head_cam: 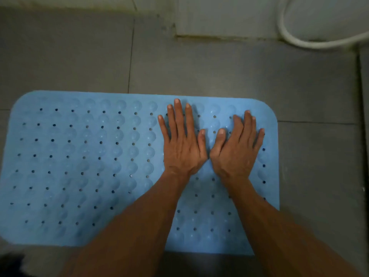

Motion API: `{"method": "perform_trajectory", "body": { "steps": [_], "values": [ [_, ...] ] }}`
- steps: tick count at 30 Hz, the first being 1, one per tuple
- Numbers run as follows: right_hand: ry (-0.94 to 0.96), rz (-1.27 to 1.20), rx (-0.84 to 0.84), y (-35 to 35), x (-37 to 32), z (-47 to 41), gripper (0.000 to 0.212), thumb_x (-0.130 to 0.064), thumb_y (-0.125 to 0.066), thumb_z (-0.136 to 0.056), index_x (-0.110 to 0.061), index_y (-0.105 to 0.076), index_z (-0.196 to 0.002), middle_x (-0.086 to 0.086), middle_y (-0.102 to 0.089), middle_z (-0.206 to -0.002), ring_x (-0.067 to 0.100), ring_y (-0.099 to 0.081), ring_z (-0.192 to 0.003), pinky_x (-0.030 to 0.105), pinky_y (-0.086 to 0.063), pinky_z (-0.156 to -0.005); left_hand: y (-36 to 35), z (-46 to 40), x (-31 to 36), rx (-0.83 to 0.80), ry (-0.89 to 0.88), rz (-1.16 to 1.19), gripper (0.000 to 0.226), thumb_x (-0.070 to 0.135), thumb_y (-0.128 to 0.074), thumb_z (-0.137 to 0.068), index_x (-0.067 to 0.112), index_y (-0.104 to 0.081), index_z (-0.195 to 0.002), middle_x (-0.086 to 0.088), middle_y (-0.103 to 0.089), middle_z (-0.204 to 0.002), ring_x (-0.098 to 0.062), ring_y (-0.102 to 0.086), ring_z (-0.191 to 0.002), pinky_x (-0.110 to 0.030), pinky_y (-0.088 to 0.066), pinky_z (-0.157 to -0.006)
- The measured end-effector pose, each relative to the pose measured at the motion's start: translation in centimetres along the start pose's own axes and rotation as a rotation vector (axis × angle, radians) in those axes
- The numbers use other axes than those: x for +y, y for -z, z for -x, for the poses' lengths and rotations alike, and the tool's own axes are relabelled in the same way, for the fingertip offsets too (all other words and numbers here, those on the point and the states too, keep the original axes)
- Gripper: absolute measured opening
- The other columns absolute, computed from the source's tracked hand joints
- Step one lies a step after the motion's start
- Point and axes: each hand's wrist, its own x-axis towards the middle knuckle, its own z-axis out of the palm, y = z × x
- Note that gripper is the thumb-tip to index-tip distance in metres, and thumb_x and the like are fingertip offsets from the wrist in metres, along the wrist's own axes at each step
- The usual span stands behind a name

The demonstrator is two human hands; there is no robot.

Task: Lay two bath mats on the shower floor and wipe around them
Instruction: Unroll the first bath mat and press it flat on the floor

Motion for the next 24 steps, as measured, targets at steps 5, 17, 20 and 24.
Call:
{"method": "perform_trajectory", "body": {
  "steps": [5, 17, 20, 24],
  "values": [
    [-0.003, 0.024, -0.045, 0.0, -0.1, 0.0, 0.053, -0.037, -0.04, -0.098, -0.009, -0.043, -0.143, 0.012, -0.032, -0.158, 0.027, -0.024, -0.149, 0.051, -0.014, -0.121, -0.1, 0.1, -0.2, -0.104, 0.034, 0.035, 0.069, 0.043, -0.022, -0.099, 0.004, -0.004, -0.153, -0.021, 0.004, -0.161, -0.034, 0.007, -0.149, -0.056, -0.002, -0.119],
    [0.015, -0.05, -0.016, -0.2, 0.3, 0.4, 0.052, -0.037, -0.034, -0.096, -0.013, -0.042, -0.143, 0.011, -0.03, -0.159, 0.026, -0.023, -0.148, 0.048, -0.008, -0.123, -0.6, 0.4, -0.9, -0.155, 0.021, 0.166, 0.066, 0.045, -0.016, -0.099, 0.007, -0.018, -0.152, -0.018, -0.007, -0.161, -0.031, 0.002, -0.149, -0.054, 0.007, -0.119],
    [0.024, -0.048, -0.018, -0.4, 0.3, 0.5, 0.053, -0.037, -0.032, -0.097, -0.013, -0.041, -0.144, 0.011, -0.029, -0.159, 0.026, -0.022, -0.149, 0.048, -0.008, -0.123, 0.8, 0.2, -1.7, -0.204, 0.0, 0.382, 0.064, 0.046, -0.019, -0.1, 0.009, -0.02, -0.153, -0.012, -0.004, -0.162, -0.025, 0.007, -0.15, -0.051, 0.012, -0.118],
    [0.006, 0.028, -0.017, 0.2, -0.5, 2.5, 0.057, -0.04, -0.022, -0.1, -0.014, -0.038, -0.149, 0.012, -0.027, -0.16, 0.028, -0.018, -0.15, 0.05, -0.006, -0.123, 3.4, 2.9, -8.5, -0.175, -0.205, 0.464, 0.056, 0.037, -0.025, -0.103, 0.01, -0.023, -0.152, -0.01, -0.01, -0.162, -0.023, -0.001, -0.15, -0.043, 0.008, -0.121]
  ]
}}
